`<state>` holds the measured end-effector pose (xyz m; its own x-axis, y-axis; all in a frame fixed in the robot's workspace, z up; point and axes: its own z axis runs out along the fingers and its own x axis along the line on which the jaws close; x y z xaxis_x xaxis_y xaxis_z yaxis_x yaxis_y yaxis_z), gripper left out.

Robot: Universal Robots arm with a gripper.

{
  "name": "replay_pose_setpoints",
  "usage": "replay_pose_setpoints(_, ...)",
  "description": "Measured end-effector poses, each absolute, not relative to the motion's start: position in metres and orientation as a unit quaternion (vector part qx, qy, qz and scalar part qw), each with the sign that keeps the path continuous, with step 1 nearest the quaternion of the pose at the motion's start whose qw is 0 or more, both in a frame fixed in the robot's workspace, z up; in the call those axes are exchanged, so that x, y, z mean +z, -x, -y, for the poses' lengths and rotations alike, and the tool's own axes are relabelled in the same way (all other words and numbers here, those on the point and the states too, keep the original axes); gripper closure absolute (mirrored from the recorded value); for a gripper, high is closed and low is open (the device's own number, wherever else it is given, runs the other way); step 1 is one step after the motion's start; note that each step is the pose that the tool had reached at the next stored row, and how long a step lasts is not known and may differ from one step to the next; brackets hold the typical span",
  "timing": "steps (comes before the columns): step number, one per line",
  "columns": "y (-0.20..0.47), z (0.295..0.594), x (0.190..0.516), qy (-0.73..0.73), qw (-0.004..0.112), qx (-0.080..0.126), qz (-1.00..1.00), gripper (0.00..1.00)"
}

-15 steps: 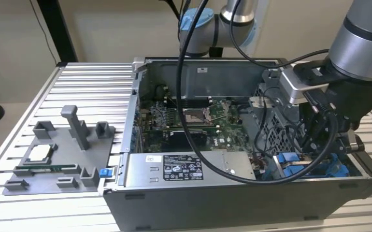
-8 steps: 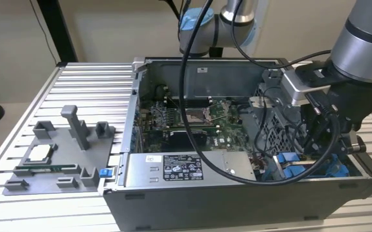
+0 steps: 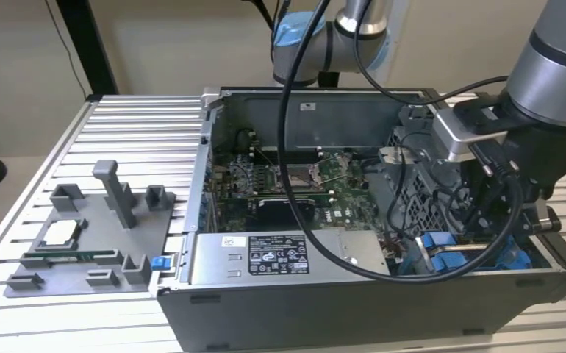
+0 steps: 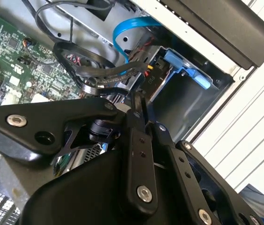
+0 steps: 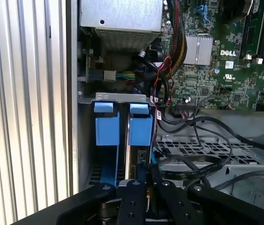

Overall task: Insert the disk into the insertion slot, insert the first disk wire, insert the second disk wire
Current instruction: 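Insert the second disk wire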

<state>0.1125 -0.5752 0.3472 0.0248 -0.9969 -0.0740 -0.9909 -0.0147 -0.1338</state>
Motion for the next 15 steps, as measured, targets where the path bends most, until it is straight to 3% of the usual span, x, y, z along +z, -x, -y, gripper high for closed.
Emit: replay_pose_setpoints(15,-0.1130,0.5759,0.3428,0.712,0.074,-0.020,-0.698,1.00)
